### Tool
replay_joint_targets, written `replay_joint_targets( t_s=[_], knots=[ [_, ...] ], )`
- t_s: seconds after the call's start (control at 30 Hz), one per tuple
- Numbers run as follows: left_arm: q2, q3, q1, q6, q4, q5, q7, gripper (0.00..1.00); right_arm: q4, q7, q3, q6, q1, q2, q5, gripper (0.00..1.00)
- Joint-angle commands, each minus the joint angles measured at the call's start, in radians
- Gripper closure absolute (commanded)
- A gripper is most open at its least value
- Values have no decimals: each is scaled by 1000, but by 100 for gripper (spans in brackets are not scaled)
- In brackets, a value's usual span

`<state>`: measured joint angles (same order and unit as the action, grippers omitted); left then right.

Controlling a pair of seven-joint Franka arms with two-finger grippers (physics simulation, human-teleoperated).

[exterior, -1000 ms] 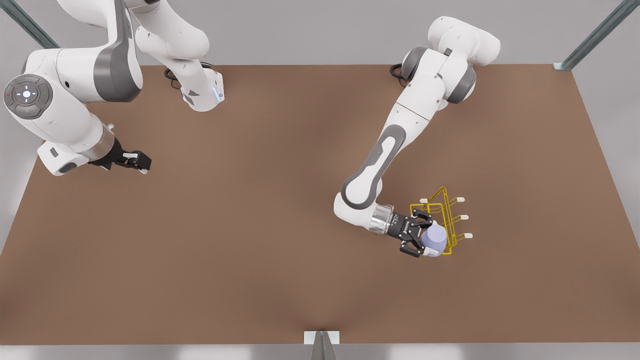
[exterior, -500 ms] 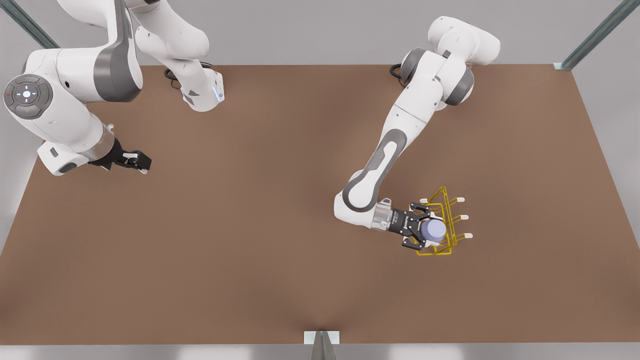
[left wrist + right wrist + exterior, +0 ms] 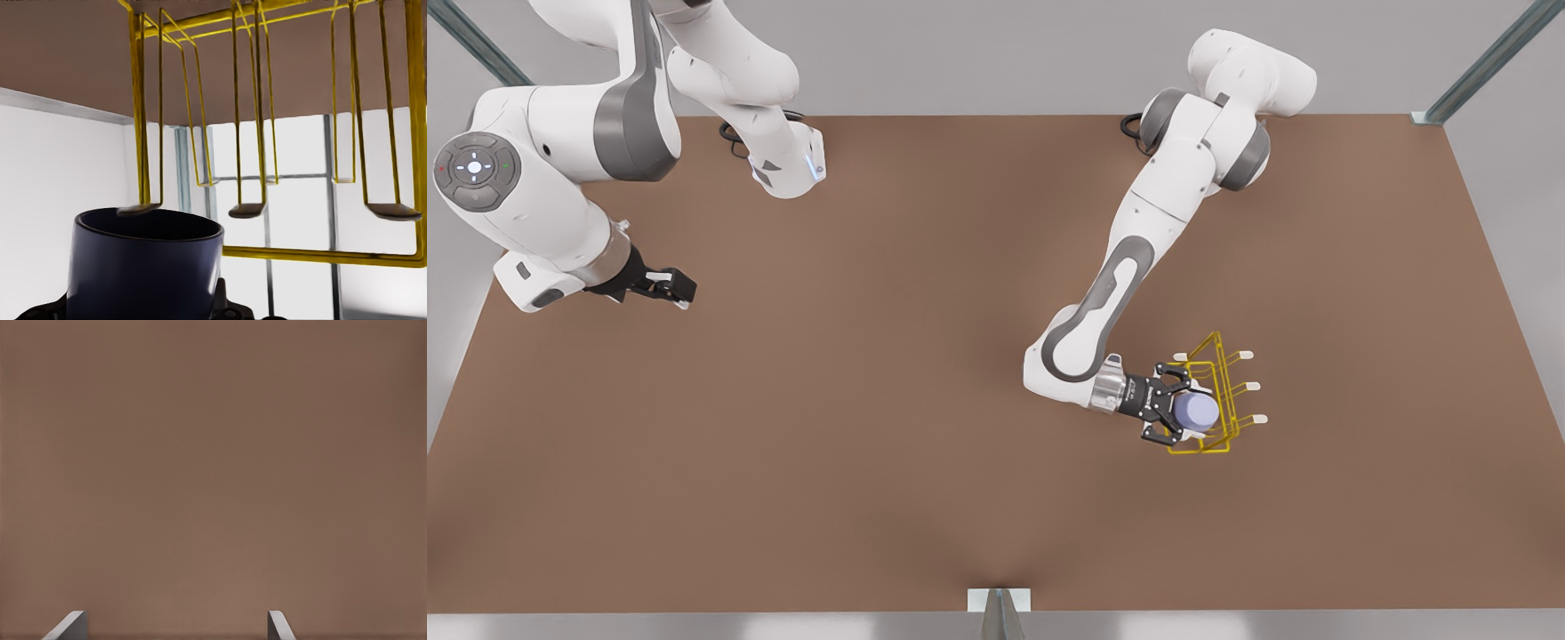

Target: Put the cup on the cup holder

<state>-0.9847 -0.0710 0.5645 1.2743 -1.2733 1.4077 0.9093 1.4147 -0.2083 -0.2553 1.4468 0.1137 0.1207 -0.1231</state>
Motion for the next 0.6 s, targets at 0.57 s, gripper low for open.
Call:
replay_joint_targets(
  t_s=[0.57],
  knots=[
    [-6, 2, 9, -13, -9, -56, -141, 21, 0, 0, -1, 0, -2, -1, 0, 0]
  ],
)
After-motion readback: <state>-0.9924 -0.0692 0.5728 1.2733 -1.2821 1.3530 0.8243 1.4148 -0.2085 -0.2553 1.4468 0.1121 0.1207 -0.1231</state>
